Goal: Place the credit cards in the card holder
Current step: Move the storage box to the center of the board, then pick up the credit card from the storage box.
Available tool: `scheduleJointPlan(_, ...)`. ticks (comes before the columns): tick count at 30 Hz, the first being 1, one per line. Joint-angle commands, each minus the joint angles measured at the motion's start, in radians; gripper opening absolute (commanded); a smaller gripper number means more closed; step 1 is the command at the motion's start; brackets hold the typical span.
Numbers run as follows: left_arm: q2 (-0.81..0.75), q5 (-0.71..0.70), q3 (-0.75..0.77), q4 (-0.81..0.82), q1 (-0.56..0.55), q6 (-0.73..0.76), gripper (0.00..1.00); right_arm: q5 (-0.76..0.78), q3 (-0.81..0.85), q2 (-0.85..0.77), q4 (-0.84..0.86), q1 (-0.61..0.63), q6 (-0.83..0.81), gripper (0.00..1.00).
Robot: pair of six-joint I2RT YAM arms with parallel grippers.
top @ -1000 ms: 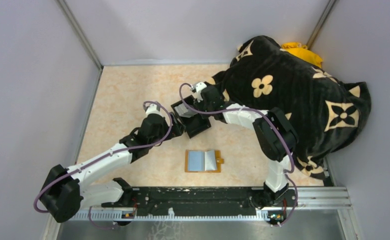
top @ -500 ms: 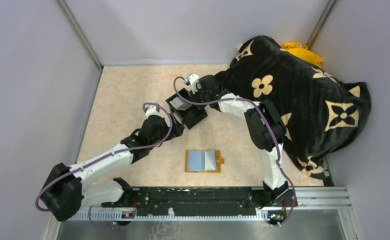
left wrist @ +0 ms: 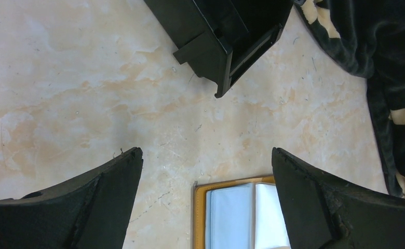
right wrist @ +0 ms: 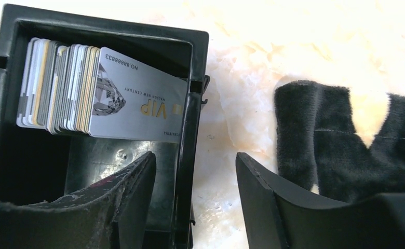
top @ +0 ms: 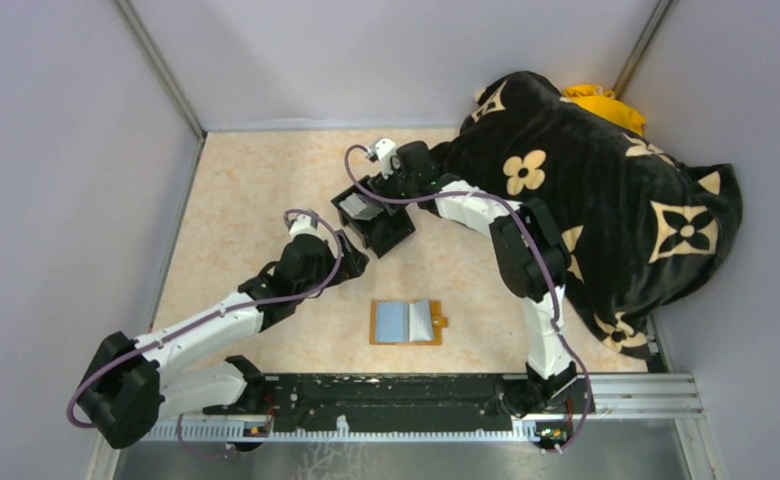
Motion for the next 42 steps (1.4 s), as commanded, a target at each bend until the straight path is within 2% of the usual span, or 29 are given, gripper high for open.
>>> scheduleJointPlan(1,-0.061,0.059,-0.020,-0.010,-0.007,-0.004,0.99,0.007,-0.008,-0.148,0.063,-0.006,0.027,0.60)
scheduleJointPlan(13,-0.086,0.156,-0.065,-0.056,-0.057,0.007,0.92,0.077,-0.155,-0.329,0.062,0.024,0.091,0.62)
scheduleJointPlan(19,-0.071,0.169,-0.097,-0.065,-0.098,-0.008,0.91,0.056,-0.213,-0.375,0.048,0.067,0.117,0.62)
scheduleJointPlan(31,-0.108,0.195,-0.195,-0.046,-0.113,-0.060,0.86,0.010,-0.120,-0.248,0.020,0.117,0.169,0.59)
scheduleJointPlan(42,-0.110,0.207,-0.226,-0.007,-0.114,-0.085,0.86,-0.003,0.125,-0.040,-0.077,0.113,0.148,0.58)
